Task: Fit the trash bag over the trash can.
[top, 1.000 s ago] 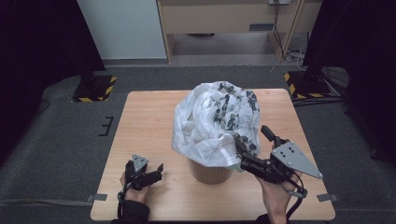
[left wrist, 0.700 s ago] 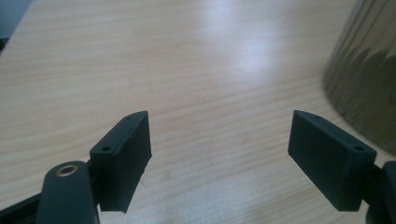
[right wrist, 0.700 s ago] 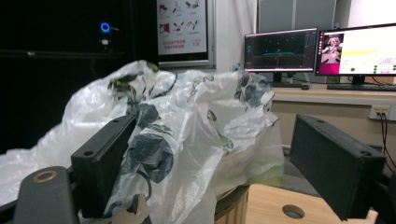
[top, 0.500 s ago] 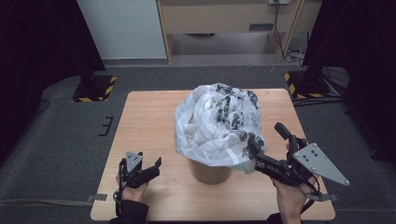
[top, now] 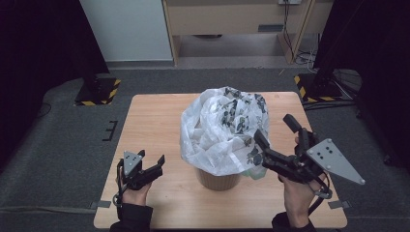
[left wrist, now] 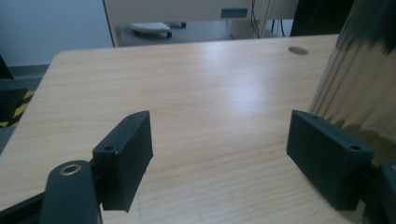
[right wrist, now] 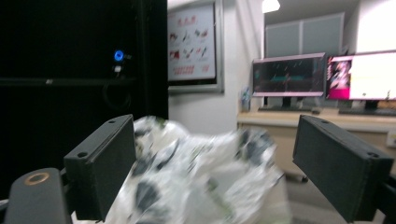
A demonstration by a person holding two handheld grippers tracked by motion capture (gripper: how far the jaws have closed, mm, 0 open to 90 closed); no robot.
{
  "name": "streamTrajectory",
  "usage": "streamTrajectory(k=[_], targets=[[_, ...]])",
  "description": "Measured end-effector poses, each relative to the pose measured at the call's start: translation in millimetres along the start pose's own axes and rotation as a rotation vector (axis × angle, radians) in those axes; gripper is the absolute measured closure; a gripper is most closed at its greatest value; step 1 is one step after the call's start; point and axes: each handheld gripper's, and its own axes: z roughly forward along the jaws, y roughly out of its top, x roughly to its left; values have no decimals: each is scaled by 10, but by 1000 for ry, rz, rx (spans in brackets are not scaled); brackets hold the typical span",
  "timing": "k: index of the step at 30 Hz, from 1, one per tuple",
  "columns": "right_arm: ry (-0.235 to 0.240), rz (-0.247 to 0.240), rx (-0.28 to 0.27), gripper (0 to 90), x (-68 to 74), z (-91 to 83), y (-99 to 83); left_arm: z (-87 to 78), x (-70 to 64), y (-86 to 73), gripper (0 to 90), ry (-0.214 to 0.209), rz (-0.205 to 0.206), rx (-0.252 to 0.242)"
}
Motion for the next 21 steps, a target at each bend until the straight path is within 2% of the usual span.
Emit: streamTrajectory(k=[4, 7, 8, 10, 11, 12, 13, 16, 18, 21], targets=[[-73, -14, -4, 199, -220, -29, 42, -61, -26, 222, 220, -1, -4, -45], [-125, -24, 29, 228, -414, 1, -4, -83, -49, 378, 219, 3, -3, -68], [-142, -22, 56, 232, -499, 34, -43, -96, -78, 497, 218, 9, 0, -85], [-146, -22, 80, 234, -579, 88, -102, -101, -97, 553, 216, 10, 2, -94], [-146, -22, 80, 234, -579, 88, -102, -105, -119, 607, 216, 10, 4, -103], [-149, -43, 112, 230, -621, 162, -163, -111, -171, 707, 213, 12, 5, -120], [-144, -43, 128, 229, -631, 198, -187, -111, -171, 707, 211, 12, 5, -120], [-132, -37, 133, 214, -626, 258, -221, -115, -259, 836, 202, 15, 11, -145], [-118, -26, 139, 206, -601, 308, -233, -110, -322, 904, 194, 8, 12, -157], [-96, -55, 157, 192, -500, 393, -256, -52, -465, 960, 185, -15, 34, -152]])
